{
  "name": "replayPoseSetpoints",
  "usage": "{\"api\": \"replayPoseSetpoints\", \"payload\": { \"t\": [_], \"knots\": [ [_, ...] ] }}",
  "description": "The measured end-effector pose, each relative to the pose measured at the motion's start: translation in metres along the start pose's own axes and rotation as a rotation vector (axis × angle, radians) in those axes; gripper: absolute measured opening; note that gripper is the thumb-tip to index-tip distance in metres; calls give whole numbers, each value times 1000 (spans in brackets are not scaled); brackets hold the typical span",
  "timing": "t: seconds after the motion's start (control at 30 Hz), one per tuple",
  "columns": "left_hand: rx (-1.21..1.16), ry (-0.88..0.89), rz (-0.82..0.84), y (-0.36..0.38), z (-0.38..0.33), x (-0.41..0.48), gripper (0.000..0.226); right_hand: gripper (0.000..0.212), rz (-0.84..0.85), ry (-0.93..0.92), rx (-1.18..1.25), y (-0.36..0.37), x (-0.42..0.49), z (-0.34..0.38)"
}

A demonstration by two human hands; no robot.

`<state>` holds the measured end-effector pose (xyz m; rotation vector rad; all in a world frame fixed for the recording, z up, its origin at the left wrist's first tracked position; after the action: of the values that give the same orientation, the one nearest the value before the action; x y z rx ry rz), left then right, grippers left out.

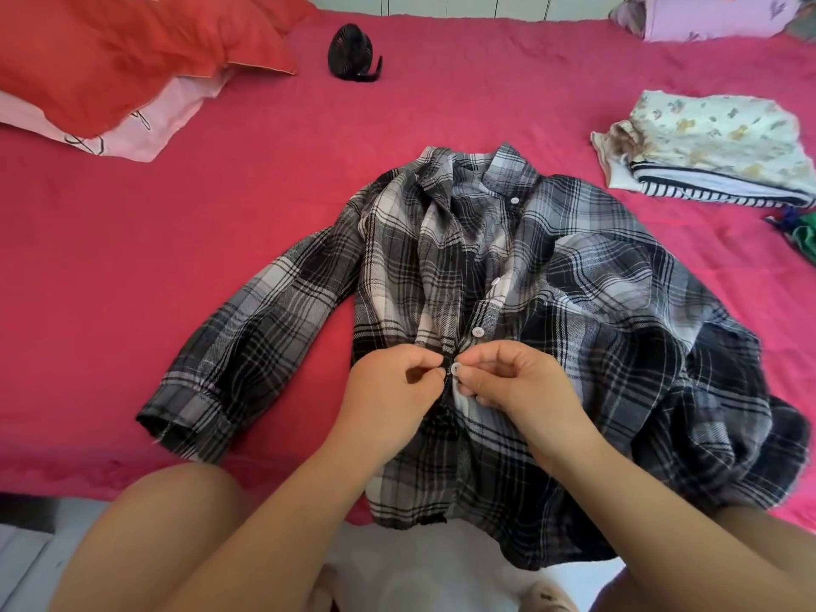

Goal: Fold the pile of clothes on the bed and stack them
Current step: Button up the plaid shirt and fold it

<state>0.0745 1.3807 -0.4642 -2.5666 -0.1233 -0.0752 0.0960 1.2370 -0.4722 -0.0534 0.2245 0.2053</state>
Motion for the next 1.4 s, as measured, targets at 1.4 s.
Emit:
{"api": "replayPoseSetpoints", "payload": {
  "t": [1.4],
  "knots": [
    [-173, -116, -85, 16, 0, -2, 17, 18, -87, 81, 95, 1, 5, -7]
  ]
}}
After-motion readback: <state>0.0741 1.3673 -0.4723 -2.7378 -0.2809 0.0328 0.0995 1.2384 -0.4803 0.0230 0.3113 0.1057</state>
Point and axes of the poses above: each hand's wrist, its own x-axis towards the middle knuckle, its own y-axis out of the palm, z = x × y, the point moved 2 cm from there along x, towards the middle knuckle, and after that the axes turned 4 degrees about y, right-handed, at the moved point
